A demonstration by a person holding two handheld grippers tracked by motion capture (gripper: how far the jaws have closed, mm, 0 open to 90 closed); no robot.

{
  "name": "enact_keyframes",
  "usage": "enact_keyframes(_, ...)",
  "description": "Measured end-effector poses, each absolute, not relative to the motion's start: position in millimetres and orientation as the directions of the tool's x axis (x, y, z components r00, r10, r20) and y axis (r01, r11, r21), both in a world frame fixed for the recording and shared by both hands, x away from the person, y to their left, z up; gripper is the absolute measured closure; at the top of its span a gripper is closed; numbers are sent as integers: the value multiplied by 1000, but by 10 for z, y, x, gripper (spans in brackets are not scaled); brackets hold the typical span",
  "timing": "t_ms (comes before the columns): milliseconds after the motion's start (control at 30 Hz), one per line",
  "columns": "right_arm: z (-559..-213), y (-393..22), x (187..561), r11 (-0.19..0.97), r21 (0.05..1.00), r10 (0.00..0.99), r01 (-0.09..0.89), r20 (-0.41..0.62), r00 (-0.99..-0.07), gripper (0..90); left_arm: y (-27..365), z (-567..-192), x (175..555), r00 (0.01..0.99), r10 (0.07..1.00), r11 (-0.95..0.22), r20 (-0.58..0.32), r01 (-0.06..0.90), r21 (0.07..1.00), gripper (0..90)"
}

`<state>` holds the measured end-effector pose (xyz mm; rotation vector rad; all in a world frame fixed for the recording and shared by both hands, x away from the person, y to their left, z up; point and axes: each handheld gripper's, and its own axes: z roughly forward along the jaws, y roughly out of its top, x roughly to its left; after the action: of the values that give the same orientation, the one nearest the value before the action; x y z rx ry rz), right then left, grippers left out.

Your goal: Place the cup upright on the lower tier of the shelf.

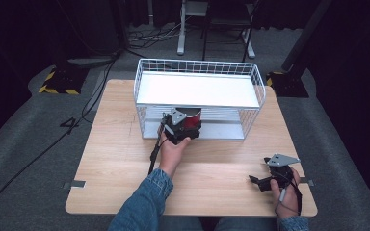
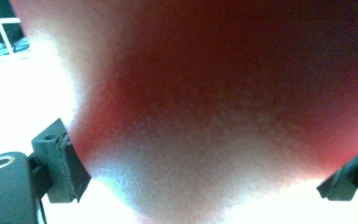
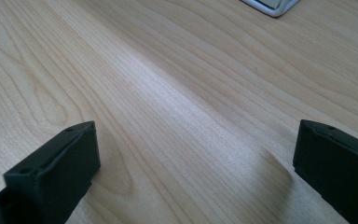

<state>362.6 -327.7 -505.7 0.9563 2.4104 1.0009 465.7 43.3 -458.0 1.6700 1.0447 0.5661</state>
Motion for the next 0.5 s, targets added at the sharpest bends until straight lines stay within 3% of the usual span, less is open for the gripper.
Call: enact_keyframes(500, -5060, -3278, 3632, 516, 727, 707, 454, -61, -705, 7, 312, -4657, 4741, 473, 875, -67, -98, 319, 945, 110)
